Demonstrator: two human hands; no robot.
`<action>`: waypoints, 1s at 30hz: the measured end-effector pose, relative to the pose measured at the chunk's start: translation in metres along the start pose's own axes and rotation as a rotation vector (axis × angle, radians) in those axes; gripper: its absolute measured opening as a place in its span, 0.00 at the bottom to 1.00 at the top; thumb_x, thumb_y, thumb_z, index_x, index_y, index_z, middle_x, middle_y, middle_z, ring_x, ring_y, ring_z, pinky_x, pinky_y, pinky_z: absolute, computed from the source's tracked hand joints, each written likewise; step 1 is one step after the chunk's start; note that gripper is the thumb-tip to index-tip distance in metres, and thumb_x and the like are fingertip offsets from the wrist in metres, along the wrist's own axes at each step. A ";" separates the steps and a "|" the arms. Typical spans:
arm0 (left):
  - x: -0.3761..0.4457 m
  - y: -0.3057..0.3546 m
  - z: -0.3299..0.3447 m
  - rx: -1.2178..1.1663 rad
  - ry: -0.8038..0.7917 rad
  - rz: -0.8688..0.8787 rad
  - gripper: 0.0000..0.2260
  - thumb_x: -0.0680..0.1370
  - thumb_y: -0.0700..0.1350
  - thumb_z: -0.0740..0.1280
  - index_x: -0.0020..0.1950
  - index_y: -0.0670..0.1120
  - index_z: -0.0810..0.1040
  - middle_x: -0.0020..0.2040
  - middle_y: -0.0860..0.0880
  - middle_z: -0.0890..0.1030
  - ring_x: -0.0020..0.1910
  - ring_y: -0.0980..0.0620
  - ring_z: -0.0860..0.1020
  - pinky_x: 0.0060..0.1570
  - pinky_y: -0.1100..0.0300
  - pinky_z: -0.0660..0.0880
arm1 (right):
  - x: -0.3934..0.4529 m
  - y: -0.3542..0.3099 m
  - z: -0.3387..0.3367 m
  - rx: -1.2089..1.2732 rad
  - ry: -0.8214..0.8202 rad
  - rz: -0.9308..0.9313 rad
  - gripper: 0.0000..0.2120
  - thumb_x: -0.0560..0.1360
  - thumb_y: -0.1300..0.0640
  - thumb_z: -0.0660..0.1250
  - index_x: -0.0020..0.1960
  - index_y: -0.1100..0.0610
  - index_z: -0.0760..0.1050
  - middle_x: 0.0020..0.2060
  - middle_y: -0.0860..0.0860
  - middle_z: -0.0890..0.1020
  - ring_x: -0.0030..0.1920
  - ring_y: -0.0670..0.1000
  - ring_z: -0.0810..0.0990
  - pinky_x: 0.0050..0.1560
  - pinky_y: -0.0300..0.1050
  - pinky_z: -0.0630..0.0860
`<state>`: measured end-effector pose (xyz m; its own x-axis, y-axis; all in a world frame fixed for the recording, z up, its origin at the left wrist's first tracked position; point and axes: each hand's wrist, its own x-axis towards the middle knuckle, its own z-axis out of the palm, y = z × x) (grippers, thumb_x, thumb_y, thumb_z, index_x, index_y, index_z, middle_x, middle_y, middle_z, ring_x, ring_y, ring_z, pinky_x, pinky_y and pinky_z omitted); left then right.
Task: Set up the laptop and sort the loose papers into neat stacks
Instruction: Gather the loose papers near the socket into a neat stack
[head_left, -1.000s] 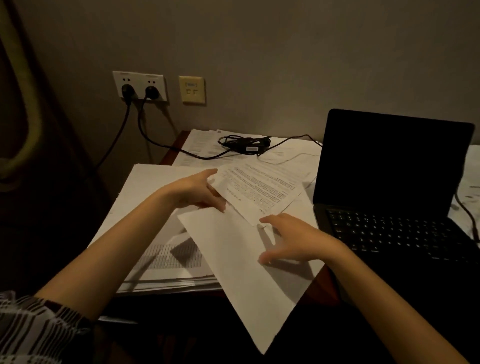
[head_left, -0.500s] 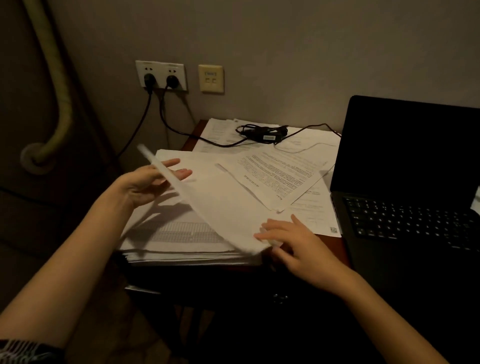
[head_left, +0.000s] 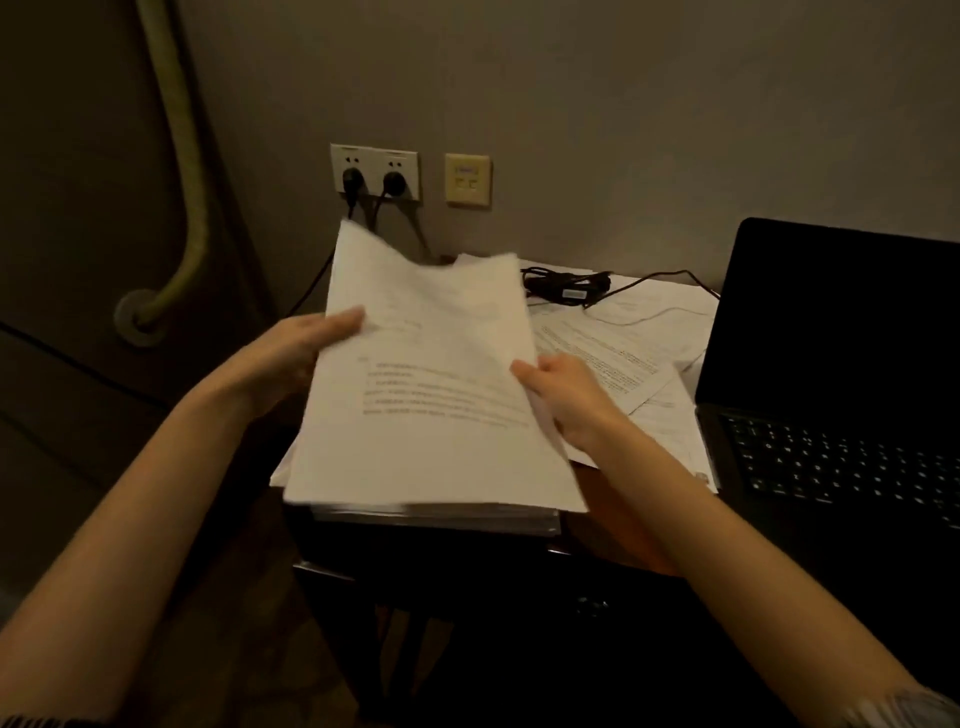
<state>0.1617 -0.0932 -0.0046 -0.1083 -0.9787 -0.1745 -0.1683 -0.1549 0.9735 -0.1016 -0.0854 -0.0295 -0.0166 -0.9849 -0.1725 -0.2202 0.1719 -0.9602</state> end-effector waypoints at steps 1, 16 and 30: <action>0.001 -0.001 0.001 0.106 0.053 -0.034 0.22 0.68 0.53 0.71 0.58 0.43 0.78 0.47 0.47 0.83 0.49 0.46 0.81 0.54 0.50 0.76 | 0.004 0.004 0.009 -0.075 -0.007 0.014 0.12 0.78 0.57 0.65 0.56 0.65 0.78 0.46 0.55 0.83 0.43 0.52 0.83 0.41 0.44 0.80; 0.045 -0.046 -0.002 0.582 0.461 -0.097 0.31 0.71 0.38 0.74 0.71 0.43 0.66 0.57 0.41 0.78 0.55 0.42 0.78 0.46 0.51 0.74 | -0.007 0.034 -0.012 -1.235 0.050 -0.381 0.30 0.73 0.57 0.65 0.72 0.53 0.60 0.63 0.56 0.70 0.62 0.56 0.68 0.50 0.47 0.69; 0.063 -0.040 0.011 0.610 0.428 0.021 0.25 0.72 0.38 0.73 0.67 0.43 0.70 0.48 0.46 0.75 0.50 0.46 0.77 0.48 0.51 0.74 | 0.023 0.065 -0.061 -1.344 0.210 -0.364 0.20 0.76 0.62 0.59 0.68 0.56 0.65 0.57 0.56 0.77 0.55 0.58 0.76 0.47 0.48 0.71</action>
<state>0.1508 -0.1470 -0.0560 0.2528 -0.9668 0.0372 -0.6977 -0.1555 0.6993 -0.1762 -0.0981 -0.0826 0.1252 -0.9744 0.1865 -0.9921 -0.1241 0.0173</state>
